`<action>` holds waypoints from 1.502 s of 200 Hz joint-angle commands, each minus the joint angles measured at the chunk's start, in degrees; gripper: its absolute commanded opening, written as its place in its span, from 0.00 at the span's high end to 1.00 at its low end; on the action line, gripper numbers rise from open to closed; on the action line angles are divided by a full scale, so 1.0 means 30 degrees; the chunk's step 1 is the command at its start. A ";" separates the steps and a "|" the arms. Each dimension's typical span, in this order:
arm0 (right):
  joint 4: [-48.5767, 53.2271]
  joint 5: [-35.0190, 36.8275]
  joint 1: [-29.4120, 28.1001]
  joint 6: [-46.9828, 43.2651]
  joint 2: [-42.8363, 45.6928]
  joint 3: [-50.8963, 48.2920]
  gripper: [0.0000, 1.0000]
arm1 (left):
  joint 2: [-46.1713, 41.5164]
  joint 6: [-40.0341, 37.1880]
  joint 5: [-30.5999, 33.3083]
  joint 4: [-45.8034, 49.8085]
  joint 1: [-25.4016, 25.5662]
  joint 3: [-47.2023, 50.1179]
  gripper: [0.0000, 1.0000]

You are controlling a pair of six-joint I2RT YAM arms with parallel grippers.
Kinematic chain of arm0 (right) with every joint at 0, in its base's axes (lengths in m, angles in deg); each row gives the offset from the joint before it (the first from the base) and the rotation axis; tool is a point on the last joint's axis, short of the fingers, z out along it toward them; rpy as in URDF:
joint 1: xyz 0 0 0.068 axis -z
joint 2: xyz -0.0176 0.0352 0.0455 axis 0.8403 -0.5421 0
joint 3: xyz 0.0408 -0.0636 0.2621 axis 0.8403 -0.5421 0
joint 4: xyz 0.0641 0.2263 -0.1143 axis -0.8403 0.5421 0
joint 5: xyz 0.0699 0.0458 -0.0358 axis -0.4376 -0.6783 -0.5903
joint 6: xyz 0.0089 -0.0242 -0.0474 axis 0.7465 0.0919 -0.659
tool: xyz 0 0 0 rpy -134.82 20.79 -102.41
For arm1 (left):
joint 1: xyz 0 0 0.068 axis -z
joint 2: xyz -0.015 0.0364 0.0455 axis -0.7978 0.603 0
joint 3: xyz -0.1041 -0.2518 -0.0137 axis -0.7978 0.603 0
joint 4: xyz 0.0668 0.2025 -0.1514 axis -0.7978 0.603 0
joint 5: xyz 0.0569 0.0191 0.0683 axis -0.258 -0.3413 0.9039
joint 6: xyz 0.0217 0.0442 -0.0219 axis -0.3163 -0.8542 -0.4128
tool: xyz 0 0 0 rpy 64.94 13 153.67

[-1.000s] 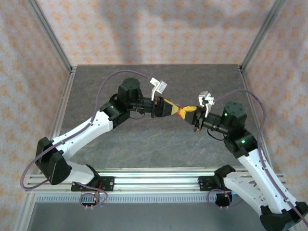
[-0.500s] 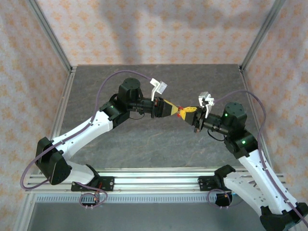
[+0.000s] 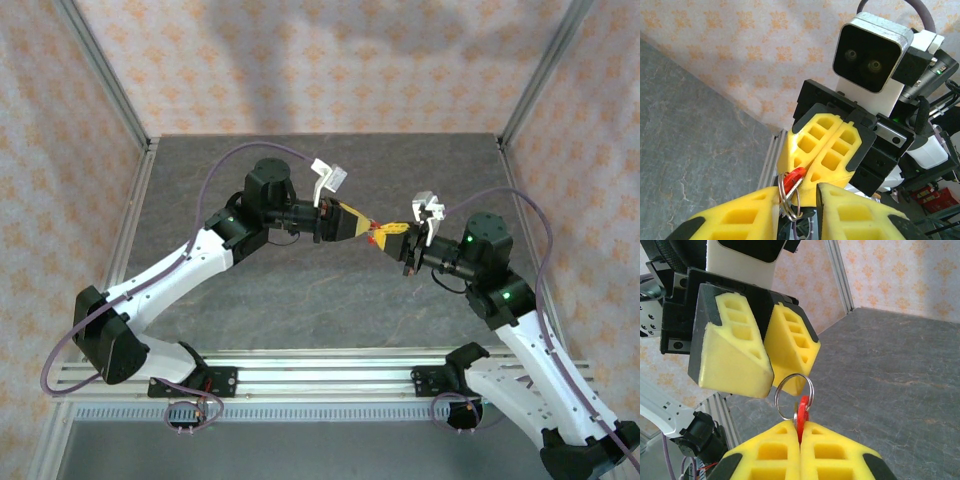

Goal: Remove the keys from the keyring

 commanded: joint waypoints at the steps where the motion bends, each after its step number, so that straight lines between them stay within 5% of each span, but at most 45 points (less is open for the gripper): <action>1: -0.0174 -0.0131 0.0032 -0.0342 0.0377 0.0080 1.00 | -0.0404 -0.0367 0.0017 0.0204 -0.0200 -0.0672 0.78; 82: -0.0107 0.0254 0.0049 -0.0358 0.0434 0.0048 0.97 | -0.0591 -0.0828 0.0444 0.0544 -0.0204 -0.0519 1.00; 129: -0.0688 0.1210 0.0041 0.0723 0.1146 -0.0772 0.58 | -0.1049 -0.0979 0.1231 -0.0075 -0.0215 -0.0127 1.00; 167: -0.0528 0.2364 0.0042 0.1409 0.1149 -0.0440 0.65 | -0.1173 -0.0669 0.1276 -0.0951 -0.0230 0.0219 1.00; 300: -0.5285 -0.0087 0.0042 0.6278 -0.0728 0.0343 0.73 | -0.1733 0.0358 0.1511 -0.3147 -0.0215 0.1144 1.00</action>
